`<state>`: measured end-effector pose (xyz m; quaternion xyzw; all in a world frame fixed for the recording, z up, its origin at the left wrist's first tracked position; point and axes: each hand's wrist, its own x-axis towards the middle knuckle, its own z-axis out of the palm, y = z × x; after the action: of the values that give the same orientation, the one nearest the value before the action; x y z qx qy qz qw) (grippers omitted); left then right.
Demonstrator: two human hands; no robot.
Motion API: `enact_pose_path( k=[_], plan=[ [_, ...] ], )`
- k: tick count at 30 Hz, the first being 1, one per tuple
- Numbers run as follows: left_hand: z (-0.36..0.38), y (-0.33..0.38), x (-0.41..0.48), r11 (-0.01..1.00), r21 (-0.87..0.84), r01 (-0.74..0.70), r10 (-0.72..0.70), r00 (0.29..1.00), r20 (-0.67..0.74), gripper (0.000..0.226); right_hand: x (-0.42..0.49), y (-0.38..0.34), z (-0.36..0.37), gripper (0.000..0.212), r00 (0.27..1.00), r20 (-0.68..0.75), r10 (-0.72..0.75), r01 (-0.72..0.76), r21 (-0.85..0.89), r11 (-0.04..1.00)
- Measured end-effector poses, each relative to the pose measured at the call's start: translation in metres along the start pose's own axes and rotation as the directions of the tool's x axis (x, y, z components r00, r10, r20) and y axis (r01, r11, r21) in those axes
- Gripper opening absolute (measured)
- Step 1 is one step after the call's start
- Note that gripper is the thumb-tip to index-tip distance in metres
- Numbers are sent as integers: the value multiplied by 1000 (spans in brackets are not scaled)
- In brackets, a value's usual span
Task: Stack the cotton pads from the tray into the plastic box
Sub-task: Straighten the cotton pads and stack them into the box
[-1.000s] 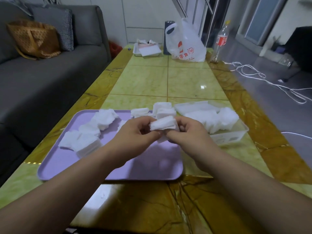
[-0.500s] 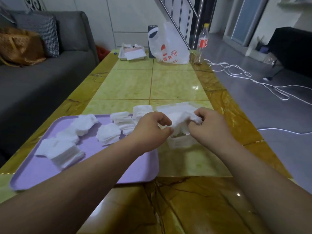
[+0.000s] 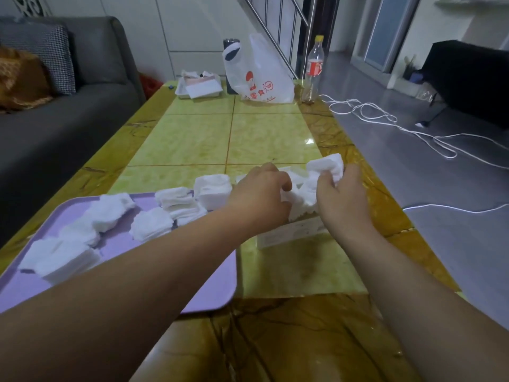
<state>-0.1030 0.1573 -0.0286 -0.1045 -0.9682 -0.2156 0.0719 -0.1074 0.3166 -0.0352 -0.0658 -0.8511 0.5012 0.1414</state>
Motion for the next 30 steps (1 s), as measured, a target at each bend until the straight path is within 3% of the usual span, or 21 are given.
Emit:
enact_pose_path(
  k=[4,9,16,22,26,30],
  plan=[
    [4,-15,-14,999,-9,-30,30,1000,-3,37,-2,-6,1,19,997,56,-61,59,42,997],
    [-7,-23,-23,999,12,-31,30,999,41,46,-4,-10,7,30,991,95,94,-109,172,979],
    [-16,-20,-22,991,98,-89,78,991,109,57,4,-8,0,20,984,145,106,-116,66,991],
    [-9,-11,-12,987,109,-114,106,991,79,57,7,-8,1,27,977,203,65,-77,51,996],
    [-9,-13,-12,985,126,-114,105,991,80,52,6,-14,7,30,978,189,91,-122,161,979],
    [-9,-11,-8,957,162,-241,235,970,53,46,6,-15,9,23,957,209,200,-262,333,906]
  ],
)
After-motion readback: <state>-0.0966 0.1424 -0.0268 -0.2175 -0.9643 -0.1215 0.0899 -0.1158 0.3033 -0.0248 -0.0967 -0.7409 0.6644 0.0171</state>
